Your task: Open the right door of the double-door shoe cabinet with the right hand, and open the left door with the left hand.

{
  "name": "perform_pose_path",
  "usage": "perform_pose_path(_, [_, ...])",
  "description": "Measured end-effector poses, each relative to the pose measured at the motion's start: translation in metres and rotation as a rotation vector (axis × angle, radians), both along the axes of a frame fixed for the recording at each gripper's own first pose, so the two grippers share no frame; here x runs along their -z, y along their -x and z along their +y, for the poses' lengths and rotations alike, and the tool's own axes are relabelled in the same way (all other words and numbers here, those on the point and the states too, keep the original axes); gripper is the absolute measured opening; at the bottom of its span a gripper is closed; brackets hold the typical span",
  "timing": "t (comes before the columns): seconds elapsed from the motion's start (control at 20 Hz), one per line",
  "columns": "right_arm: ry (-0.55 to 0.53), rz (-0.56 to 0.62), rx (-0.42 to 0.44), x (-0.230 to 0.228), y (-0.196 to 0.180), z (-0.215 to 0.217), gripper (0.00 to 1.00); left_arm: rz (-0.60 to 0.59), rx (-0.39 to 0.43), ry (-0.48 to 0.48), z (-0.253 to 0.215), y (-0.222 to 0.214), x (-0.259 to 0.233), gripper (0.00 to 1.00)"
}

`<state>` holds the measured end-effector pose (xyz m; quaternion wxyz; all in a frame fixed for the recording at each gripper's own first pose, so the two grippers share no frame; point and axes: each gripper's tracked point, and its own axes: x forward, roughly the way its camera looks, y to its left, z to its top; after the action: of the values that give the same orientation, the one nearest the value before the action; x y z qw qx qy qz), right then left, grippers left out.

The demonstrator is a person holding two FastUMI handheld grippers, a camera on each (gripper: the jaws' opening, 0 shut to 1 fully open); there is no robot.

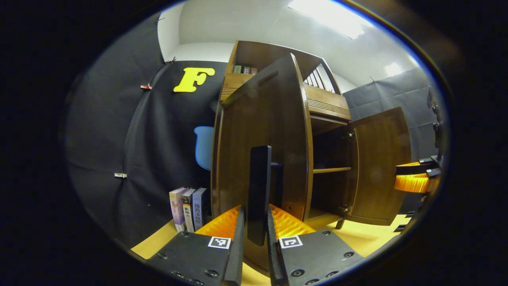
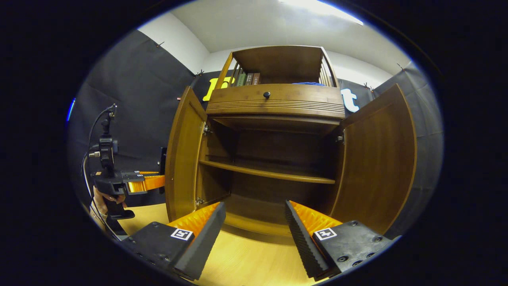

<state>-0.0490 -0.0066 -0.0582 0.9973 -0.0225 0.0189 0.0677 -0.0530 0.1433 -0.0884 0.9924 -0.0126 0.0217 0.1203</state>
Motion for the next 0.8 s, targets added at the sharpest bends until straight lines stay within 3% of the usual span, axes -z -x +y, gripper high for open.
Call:
perform_pose_path(0.3, [0.007,-0.007,-0.036,0.000,-0.008,0.022,0.95,0.000,-0.198,-0.075,0.065,0.036,-0.012,0.27])
perform_pose_path(0.35, [0.005,-0.010,-0.041,-0.001,-0.009,0.025,0.95,-0.001,-0.187,-0.062,0.068,0.039,-0.012,0.12])
perform_pose_path(0.4, [0.004,-0.010,-0.048,-0.001,-0.010,0.029,0.95,-0.006,-0.175,-0.034,0.064,0.039,-0.011,0.19])
perform_pose_path(0.8, [0.013,0.007,-0.041,0.008,-0.016,0.030,0.95,-0.048,-0.171,-0.016,0.044,0.080,-0.049,0.19])
